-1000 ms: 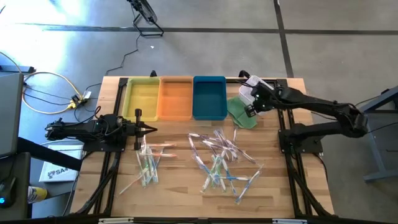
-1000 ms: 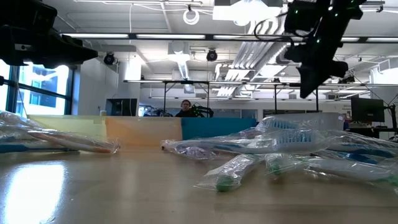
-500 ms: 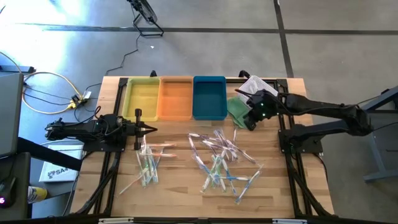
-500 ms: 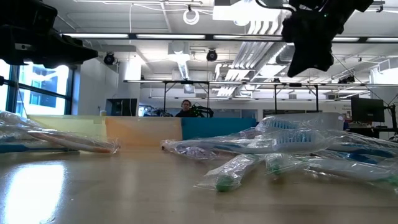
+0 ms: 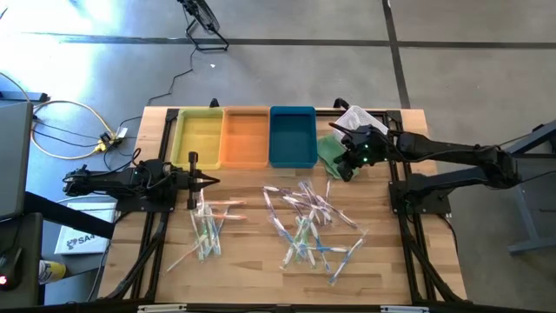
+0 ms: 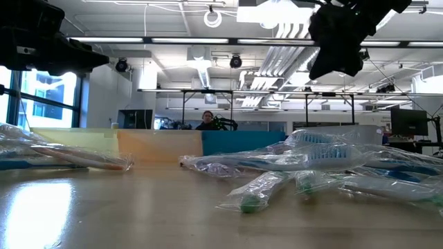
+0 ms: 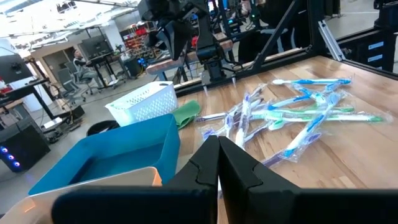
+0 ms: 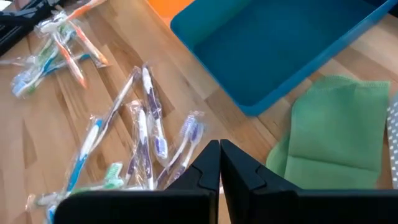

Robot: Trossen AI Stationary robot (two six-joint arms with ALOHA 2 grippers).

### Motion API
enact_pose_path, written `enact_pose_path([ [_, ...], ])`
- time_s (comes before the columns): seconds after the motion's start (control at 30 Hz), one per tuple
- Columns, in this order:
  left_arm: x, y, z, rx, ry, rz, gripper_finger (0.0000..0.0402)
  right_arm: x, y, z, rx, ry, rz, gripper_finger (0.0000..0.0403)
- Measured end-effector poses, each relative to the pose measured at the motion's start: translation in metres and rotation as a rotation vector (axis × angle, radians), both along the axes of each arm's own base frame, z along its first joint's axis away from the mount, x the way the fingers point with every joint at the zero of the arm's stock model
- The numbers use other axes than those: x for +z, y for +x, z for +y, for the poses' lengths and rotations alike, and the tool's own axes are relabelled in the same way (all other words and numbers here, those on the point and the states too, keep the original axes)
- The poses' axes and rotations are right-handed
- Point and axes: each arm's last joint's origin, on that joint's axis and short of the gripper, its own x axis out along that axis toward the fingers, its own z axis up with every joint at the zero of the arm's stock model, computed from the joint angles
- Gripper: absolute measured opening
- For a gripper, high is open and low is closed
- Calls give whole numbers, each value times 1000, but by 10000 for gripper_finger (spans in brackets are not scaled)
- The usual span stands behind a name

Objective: Pick & Place Toothbrushes
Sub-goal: Put the purple toothbrush into the blue bin

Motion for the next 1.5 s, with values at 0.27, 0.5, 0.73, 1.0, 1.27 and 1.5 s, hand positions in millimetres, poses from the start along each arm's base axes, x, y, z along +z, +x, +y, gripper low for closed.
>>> enact_pose_path([
  [0.27,0,0,0,1,0,0,0,-1,12,8,37,-25,-33,4],
  [0.5,0,0,0,8,52,0,0,4,35,16,145,-150,-160,4],
  [0.73,1,0,3,94,61,-4,0,7,65,20,226,-280,-332,4],
  [1.0,1,0,3,101,60,-4,0,-9,97,17,238,-334,-412,4],
  [1.27,1,0,3,101,26,-5,0,-24,111,15,193,-263,-428,4],
  [1.5,1,0,3,100,60,-2,0,-22,112,17,193,-257,-460,4],
])
